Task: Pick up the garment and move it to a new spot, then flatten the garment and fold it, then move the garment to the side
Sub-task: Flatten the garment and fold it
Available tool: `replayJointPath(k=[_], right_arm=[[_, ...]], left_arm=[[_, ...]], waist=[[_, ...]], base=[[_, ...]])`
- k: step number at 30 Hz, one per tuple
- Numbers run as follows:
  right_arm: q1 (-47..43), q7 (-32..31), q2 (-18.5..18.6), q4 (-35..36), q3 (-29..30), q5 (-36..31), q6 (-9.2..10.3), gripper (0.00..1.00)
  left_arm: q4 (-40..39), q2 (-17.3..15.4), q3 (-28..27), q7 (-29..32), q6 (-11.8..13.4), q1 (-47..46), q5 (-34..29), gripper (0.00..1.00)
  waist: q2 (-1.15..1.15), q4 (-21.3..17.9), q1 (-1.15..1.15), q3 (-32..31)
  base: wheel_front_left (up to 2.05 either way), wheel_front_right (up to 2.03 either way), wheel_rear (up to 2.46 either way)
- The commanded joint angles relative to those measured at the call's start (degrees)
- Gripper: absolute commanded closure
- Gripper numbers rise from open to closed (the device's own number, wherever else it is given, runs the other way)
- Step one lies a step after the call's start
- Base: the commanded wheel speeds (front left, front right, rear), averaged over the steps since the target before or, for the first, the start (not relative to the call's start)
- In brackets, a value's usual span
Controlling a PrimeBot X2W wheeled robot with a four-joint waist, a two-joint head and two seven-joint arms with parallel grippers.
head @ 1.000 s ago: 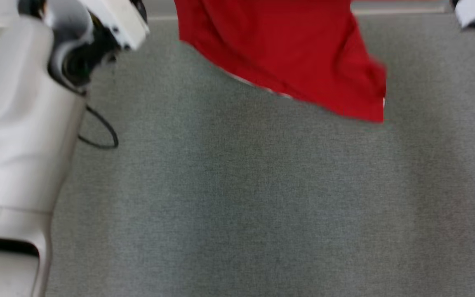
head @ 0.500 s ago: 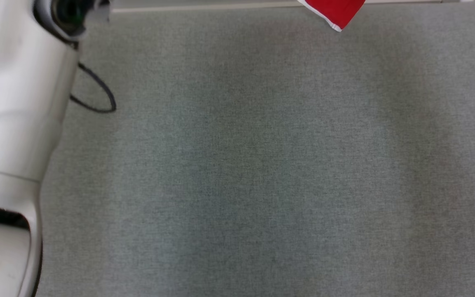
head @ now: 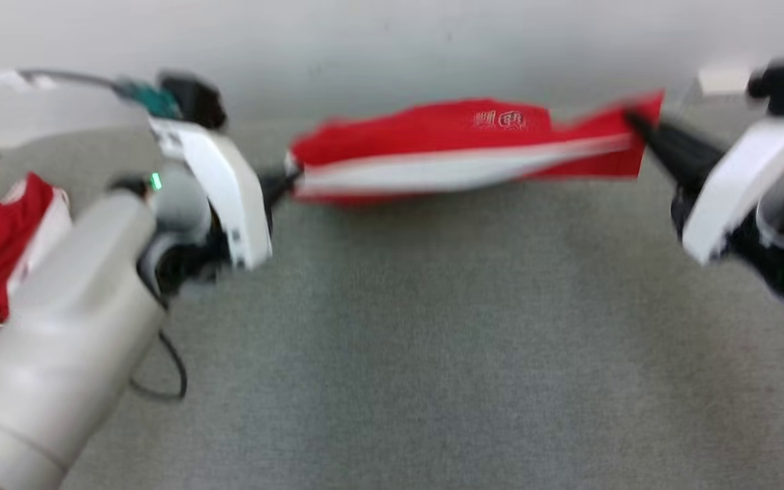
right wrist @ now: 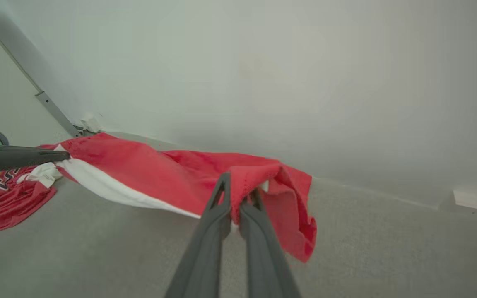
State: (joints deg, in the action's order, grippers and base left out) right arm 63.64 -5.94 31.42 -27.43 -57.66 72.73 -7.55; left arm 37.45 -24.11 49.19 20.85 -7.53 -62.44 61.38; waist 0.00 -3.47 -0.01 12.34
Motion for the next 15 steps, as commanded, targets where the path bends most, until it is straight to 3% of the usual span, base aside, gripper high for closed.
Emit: replayJointPath(k=[1, 9, 15], right_arm=[[-2.8, -1.8, 1.9, 1.6, -1.5, 1.3, 0.13, 1.0], [-12.8, -12.3, 12.2, 11.4, -10.2, 4.6, 0.13, 1.0], [-18.2, -20.7, 21.2, 20.9, -12.8, 8.0, 0.13, 1.0]], left_arm=[[-1.2, -1.4, 1.7, 2.2, 0.1, 2.9, 0.8, 1.0], [-7.9, -3.6, 6.7, 15.1, 0.5, 13.3, 7.7, 1.0], [-16.3, -6.1, 7.5, 21.6, 3.7, 18.4, 12.6, 1.0]], waist=[[0.0, 0.0, 0.01, -4.5], [0.0, 1.0, 0.01, -13.4], [0.0, 1.6, 0.01, -15.7]], base=[[0.0, 0.0, 0.0], [0.0, 0.0, 0.0], [0.0, 0.0, 0.0]])
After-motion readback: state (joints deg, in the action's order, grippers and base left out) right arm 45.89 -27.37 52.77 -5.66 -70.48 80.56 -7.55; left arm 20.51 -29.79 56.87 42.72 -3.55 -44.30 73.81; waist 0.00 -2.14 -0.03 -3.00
